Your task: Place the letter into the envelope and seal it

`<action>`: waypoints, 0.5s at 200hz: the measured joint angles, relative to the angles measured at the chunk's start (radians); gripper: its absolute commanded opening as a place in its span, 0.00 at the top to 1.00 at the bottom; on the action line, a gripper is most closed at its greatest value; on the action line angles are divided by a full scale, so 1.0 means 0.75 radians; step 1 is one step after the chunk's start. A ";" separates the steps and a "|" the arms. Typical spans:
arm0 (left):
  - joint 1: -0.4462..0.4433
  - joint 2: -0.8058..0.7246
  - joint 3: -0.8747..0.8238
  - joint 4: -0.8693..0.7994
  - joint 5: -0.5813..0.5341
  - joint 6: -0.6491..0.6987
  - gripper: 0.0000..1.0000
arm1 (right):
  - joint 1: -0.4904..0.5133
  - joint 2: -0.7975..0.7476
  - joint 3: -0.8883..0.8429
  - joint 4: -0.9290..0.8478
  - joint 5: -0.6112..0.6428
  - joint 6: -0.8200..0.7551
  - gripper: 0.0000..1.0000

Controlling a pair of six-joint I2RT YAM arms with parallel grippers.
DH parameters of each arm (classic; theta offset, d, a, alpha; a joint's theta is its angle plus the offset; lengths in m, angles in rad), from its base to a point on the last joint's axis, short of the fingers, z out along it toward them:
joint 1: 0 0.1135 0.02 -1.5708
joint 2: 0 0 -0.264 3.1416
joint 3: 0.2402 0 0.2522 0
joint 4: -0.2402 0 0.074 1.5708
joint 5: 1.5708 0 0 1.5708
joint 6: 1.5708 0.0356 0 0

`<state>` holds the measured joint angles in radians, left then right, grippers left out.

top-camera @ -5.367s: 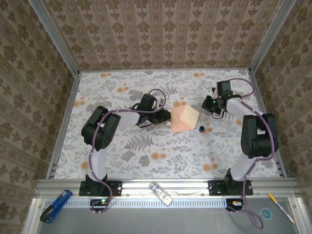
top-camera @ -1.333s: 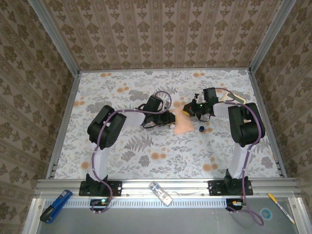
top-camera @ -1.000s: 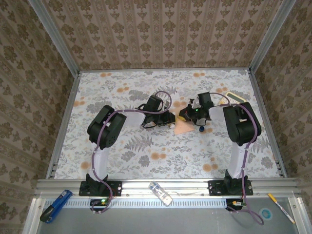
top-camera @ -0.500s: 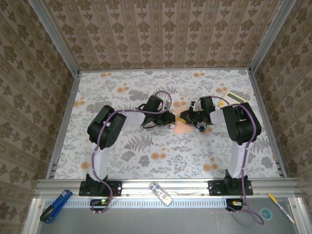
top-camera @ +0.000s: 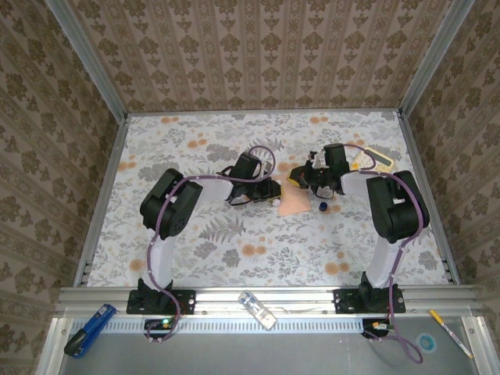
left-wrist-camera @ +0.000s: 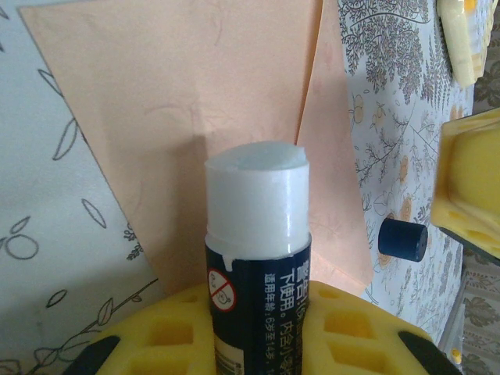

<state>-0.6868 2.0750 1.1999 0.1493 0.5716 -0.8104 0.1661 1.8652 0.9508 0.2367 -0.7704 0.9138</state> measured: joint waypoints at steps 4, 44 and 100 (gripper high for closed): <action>0.000 0.000 0.000 0.000 0.000 0.000 1.00 | 0.000 0.001 -0.001 -0.001 0.001 0.004 1.00; 0.000 0.000 0.001 -0.004 0.000 0.004 1.00 | 0.001 0.008 -0.043 -0.001 0.009 0.020 1.00; 0.002 0.000 0.010 -0.027 0.000 0.005 1.00 | 0.001 0.052 -0.086 -0.010 0.036 0.020 1.00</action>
<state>-0.6857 2.0750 1.2076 0.1291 0.5716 -0.8066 0.1665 1.9045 0.8864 0.2291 -0.7437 0.9287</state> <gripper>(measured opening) 0.208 0.060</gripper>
